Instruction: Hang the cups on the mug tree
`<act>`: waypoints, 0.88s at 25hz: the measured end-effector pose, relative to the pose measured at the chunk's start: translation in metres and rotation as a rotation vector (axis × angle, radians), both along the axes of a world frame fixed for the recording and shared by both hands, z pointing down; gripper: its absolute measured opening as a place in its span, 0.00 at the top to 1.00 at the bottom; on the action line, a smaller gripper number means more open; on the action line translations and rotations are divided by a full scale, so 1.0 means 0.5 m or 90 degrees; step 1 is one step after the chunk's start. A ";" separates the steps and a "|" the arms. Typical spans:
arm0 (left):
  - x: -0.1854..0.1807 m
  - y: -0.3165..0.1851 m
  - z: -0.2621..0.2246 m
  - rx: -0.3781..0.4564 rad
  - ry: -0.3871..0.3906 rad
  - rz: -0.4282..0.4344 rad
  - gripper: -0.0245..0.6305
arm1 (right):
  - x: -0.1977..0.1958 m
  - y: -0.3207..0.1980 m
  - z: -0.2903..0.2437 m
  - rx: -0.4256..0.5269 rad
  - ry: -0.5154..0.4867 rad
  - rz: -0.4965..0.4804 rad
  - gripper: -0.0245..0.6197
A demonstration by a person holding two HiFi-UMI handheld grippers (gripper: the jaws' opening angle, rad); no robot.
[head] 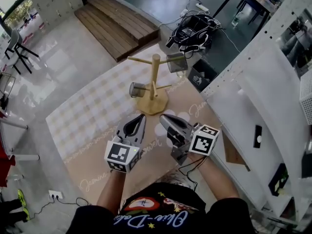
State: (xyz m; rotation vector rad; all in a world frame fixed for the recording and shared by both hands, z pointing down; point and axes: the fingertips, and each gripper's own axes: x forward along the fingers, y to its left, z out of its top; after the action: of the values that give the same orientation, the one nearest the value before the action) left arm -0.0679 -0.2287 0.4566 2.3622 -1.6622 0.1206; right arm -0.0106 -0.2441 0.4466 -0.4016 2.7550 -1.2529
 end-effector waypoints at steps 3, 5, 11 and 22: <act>0.015 0.011 -0.009 0.005 0.001 0.013 0.95 | 0.007 0.012 -0.010 0.017 0.009 -0.005 0.95; 0.024 0.017 -0.017 0.008 0.003 0.021 0.95 | 0.006 0.018 -0.018 0.029 0.012 -0.011 0.95; 0.051 0.035 -0.038 0.017 -0.002 0.048 0.95 | 0.009 0.034 -0.045 0.076 0.037 -0.026 0.95; 0.090 0.068 -0.086 0.039 0.007 0.084 0.95 | 0.035 0.060 -0.097 0.161 0.085 -0.051 0.95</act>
State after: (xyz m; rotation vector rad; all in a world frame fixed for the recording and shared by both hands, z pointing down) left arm -0.0231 -0.1948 0.4137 2.5133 -1.5252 0.0825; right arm 0.0071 -0.2140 0.3982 -0.3681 3.0191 -0.9053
